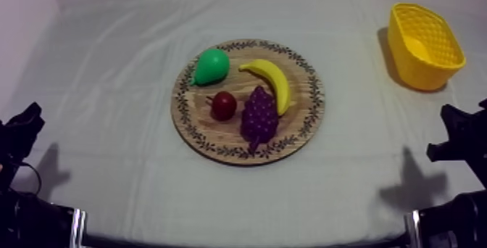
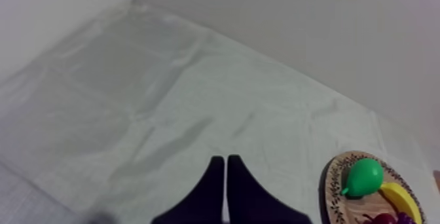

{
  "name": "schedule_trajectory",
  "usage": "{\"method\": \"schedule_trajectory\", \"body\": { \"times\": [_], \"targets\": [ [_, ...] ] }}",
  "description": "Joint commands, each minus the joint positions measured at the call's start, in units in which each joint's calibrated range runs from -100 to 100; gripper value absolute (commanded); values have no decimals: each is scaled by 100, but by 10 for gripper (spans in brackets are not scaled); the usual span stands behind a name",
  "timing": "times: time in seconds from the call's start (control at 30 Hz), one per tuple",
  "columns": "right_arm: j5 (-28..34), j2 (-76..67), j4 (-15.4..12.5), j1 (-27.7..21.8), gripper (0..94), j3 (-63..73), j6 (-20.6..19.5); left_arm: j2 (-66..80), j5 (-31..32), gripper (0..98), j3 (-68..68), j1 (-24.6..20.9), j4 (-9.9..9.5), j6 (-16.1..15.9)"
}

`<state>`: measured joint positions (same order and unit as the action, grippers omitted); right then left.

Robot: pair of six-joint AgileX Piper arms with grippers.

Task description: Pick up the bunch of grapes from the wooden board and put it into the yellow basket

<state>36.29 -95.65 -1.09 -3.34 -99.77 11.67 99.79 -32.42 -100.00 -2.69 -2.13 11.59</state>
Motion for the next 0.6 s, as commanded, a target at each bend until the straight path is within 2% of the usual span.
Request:
{"method": "schedule_trajectory", "body": {
  "times": [0.0, 0.3, 0.57],
  "targets": [
    [0, -2, 4, 89, 6, -1, 223, -5, 1, 1, 0, -3, 1, -4],
    [-113, -2, 4, 89, 15, -1, 81, -5, 1, 1, 0, -3, 1, -3],
    [-4, -2, -24, 89, 6, 71, -310, -5, 1, 1, 0, -3, 1, -2]
  ]
}}
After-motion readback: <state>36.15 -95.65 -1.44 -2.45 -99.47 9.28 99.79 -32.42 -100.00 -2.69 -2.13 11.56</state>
